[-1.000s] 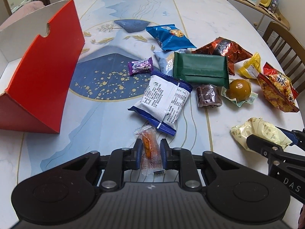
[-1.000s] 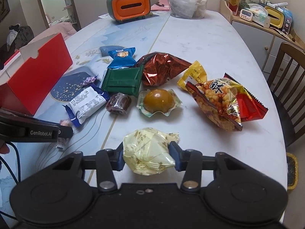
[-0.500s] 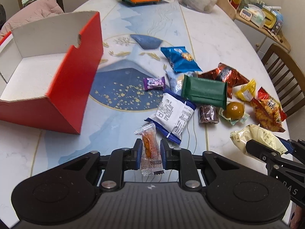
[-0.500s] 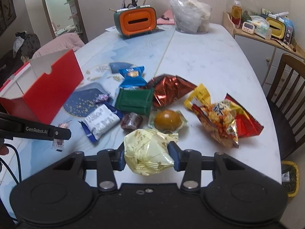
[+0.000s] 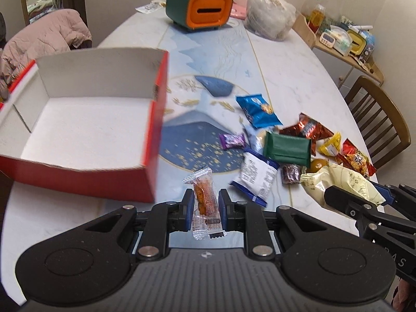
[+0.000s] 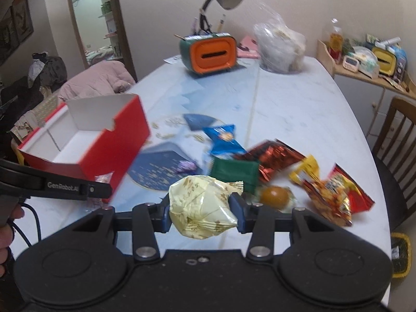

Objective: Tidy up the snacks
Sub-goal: 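Carry both snacks over the red box while the right gripper opens dropping the pastry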

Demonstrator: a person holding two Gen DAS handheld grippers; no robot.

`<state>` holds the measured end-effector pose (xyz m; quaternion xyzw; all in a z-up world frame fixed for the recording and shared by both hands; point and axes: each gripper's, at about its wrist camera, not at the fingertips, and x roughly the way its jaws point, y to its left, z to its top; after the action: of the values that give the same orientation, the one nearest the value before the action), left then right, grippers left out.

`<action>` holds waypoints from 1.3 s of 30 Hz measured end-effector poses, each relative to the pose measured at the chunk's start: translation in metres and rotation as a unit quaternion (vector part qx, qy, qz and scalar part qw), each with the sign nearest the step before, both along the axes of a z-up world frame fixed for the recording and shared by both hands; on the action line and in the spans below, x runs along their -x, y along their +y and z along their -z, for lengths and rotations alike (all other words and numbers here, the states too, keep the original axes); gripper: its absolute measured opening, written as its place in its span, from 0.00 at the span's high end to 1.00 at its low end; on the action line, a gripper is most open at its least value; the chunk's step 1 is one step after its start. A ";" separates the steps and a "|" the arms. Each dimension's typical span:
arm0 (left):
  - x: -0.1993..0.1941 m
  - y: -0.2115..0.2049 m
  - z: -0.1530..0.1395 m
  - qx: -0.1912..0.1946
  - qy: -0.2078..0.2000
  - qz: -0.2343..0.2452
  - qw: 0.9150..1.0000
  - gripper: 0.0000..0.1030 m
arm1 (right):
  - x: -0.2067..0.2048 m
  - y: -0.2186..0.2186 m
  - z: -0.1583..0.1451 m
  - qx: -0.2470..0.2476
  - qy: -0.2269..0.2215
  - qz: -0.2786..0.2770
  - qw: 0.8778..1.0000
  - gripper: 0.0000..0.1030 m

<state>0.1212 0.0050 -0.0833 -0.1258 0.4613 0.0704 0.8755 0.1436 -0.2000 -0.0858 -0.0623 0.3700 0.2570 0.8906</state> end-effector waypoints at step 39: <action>-0.015 0.230 -0.001 -0.049 0.010 -0.045 0.998 0.81 | -0.025 0.262 0.016 0.040 -0.003 -0.126 0.991 0.59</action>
<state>0.1365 0.2345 -0.0822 -0.1023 0.4598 0.1333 0.8720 0.1682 0.0622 -0.1019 -0.1451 0.3669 0.3521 0.8487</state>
